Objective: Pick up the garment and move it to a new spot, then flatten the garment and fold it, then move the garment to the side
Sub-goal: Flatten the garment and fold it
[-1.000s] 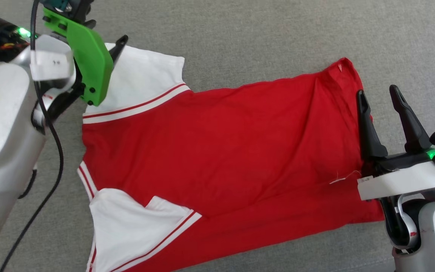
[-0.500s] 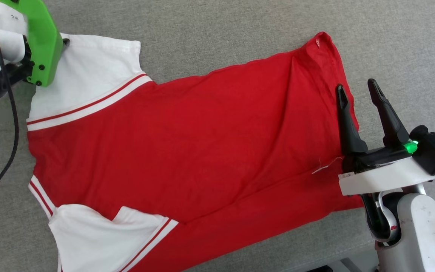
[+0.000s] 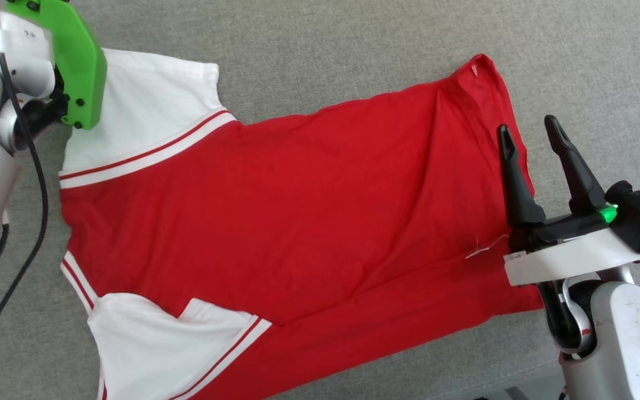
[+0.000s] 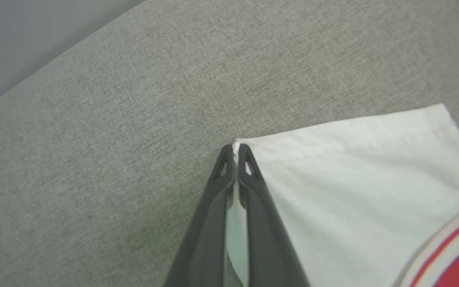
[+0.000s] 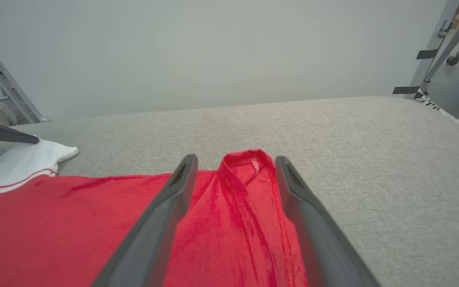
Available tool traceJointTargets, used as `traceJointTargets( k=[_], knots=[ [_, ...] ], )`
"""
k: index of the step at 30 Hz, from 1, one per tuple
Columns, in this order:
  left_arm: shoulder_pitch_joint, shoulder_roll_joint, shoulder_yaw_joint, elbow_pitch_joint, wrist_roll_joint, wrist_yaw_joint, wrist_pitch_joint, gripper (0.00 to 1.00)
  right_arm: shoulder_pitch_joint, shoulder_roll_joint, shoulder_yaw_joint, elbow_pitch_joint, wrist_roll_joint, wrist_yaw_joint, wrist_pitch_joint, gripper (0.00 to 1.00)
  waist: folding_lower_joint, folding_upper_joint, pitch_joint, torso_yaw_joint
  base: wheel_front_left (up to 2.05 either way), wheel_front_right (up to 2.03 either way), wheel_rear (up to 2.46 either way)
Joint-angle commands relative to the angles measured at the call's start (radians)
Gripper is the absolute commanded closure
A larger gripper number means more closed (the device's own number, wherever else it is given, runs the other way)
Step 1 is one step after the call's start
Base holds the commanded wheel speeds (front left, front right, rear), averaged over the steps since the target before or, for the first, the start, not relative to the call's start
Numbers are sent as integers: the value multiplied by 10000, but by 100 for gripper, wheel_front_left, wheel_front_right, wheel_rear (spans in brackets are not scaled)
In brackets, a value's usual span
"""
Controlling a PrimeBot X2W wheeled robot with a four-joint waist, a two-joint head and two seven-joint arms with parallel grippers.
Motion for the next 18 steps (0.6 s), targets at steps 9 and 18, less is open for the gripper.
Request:
traceJointTargets(
  k=[9,18],
  knots=[
    [775,-441,-69,-1068,-175,-17,-1398,100,-130,-1243,-131,-286,-208,-80,1563,0,-1,117,-1204,1059,0,0,0],
    [1496,-486,-210,-3169,-46,358,-1894,100,-1065,-2580,-563,-274,256,-80,5884,0,-1,117,-1469,2205,0,0,0]
  ],
)
